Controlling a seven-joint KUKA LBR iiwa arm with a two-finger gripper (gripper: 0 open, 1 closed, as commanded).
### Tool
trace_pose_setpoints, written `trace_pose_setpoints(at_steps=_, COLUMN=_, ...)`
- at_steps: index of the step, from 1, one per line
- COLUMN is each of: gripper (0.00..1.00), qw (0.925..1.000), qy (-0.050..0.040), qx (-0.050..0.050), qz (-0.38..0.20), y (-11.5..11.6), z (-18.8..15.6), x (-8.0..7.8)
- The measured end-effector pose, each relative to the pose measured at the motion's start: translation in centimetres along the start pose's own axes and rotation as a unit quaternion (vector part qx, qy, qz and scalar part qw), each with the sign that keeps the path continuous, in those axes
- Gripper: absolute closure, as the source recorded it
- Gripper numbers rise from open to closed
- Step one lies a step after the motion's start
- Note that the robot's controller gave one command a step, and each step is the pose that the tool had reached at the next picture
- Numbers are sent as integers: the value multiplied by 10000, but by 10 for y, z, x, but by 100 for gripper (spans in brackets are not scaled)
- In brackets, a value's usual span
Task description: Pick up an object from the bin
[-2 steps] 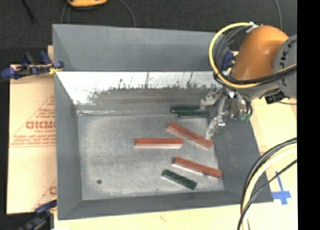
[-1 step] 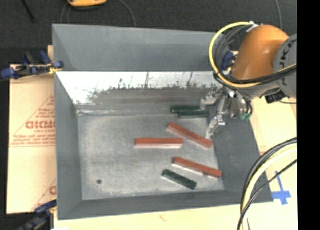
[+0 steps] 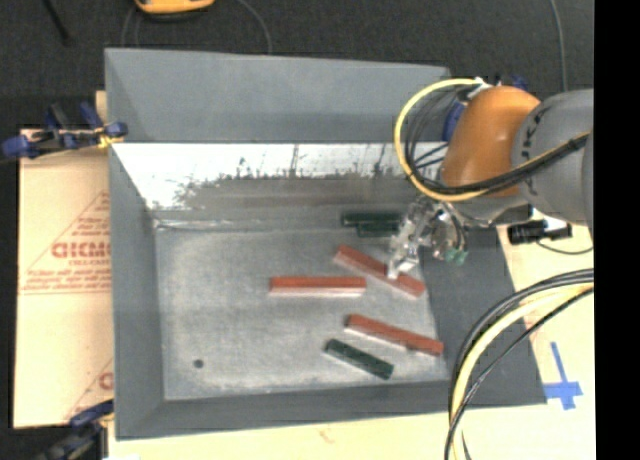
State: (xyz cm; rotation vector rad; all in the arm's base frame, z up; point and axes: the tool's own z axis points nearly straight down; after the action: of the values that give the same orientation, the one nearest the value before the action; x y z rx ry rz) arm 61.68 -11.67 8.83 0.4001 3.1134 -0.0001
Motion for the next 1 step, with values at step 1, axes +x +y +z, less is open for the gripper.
trace_pose_setpoints(at_steps=1, gripper=100, qw=10000, qy=-1, qx=2, qz=-3, y=0, z=0, x=0)
